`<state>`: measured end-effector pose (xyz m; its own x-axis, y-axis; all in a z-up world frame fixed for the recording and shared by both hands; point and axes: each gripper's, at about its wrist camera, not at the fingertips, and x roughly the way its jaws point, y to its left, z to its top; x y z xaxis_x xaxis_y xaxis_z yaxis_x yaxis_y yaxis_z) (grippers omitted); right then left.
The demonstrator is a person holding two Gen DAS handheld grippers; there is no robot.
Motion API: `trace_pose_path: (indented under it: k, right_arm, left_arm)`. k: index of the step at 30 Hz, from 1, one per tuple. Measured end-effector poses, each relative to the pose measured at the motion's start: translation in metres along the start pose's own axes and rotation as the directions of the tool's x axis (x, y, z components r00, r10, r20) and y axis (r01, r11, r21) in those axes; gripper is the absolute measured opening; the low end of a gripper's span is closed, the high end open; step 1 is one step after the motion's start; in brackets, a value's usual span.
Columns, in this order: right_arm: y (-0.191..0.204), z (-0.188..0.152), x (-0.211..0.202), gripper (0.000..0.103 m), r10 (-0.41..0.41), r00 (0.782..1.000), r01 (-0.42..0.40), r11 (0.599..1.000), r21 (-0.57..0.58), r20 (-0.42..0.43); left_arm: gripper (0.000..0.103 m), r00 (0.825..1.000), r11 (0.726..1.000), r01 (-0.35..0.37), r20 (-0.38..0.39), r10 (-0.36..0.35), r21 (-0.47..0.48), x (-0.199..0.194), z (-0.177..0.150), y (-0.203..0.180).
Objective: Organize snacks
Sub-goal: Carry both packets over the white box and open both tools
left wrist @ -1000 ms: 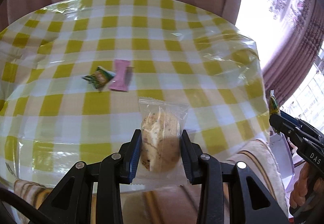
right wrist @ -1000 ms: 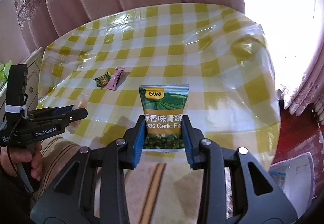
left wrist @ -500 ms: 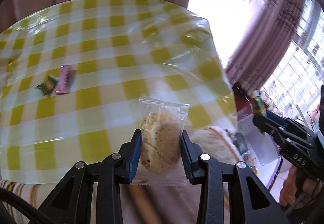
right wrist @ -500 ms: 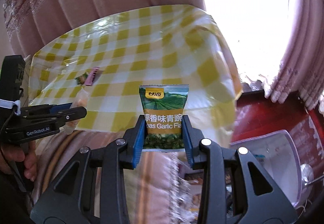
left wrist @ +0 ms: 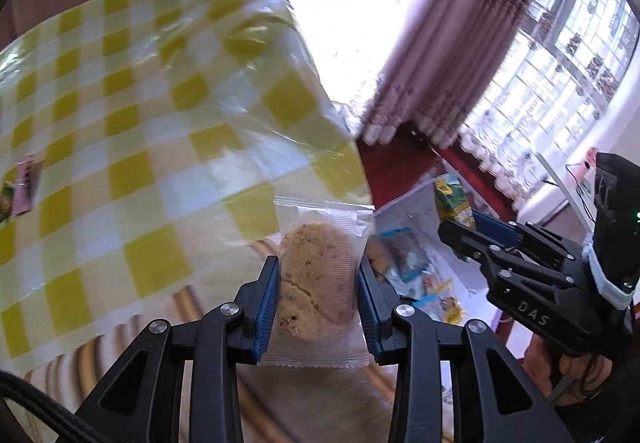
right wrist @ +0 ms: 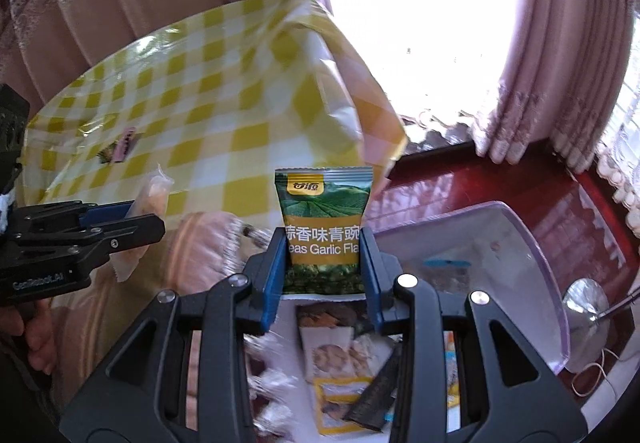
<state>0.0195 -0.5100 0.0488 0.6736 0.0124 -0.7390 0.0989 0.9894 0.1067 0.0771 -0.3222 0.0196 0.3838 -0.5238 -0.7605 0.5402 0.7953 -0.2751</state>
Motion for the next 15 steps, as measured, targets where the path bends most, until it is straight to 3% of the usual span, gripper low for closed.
trace_pose_path:
  k: [10,15]
  right_arm:
    - [-0.04,-0.01,0.005,0.039,-0.015,0.999,0.02,0.994,0.104,-0.047]
    - [-0.052,-0.015,0.009,0.039,-0.065,0.994,0.075,0.989,0.126,-0.082]
  left_arm:
    - [0.038,0.994,0.995,0.074,-0.082,-0.069,0.062,0.03,0.001,-0.04]
    - [0.038,0.988,0.991,0.105,-0.124,-0.094,0.088,0.043,0.0,-0.057]
